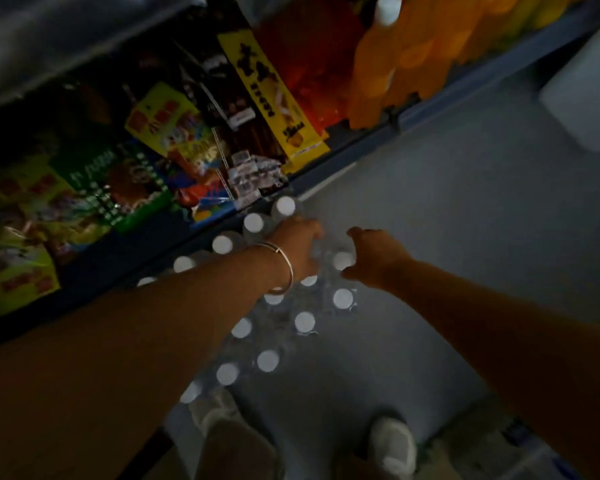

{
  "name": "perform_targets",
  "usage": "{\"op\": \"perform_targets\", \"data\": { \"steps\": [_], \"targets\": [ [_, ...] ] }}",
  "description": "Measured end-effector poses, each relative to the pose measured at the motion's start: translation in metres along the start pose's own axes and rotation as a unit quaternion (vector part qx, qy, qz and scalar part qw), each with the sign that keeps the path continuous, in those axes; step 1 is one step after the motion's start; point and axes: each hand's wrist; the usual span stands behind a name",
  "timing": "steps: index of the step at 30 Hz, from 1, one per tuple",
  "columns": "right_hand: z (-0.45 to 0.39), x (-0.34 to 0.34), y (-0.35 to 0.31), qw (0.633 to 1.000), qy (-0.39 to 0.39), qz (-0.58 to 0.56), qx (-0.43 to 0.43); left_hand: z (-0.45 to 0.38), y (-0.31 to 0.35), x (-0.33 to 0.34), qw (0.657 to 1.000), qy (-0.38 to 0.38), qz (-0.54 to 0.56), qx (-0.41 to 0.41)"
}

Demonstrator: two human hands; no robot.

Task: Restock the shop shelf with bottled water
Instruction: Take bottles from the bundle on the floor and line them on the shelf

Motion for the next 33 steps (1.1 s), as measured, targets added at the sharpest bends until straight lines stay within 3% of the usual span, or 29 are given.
{"op": "perform_targets", "data": {
  "steps": [5, 11, 17, 26, 33],
  "targets": [
    [-0.025, 0.051, 0.013, 0.992, -0.009, -0.108, 0.068, -0.020, -0.021, 0.032, 1.000, 0.004, -0.002, 0.001],
    [-0.043, 0.076, 0.021, 0.972, 0.019, -0.216, 0.086, -0.026, -0.038, 0.043, 1.000, 0.020, 0.017, 0.013],
    [-0.033, 0.061, 0.020, 0.982, 0.059, -0.175, 0.034, -0.022, -0.036, 0.036, 1.000, 0.019, 0.007, 0.016],
    [0.037, -0.071, -0.007, 0.974, 0.103, -0.197, -0.054, 0.024, 0.023, -0.062, 0.997, -0.040, -0.065, 0.011],
    [0.142, -0.246, -0.073, 0.947, 0.134, -0.203, -0.209, 0.117, 0.093, -0.213, 0.999, 0.017, -0.048, 0.019]
  ]
}}
Point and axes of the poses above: each hand's wrist, its own z-axis away from the middle knuckle, its own x-axis out of the palm, y = z × x, and after that the axes turned 13 degrees about y, right-handed
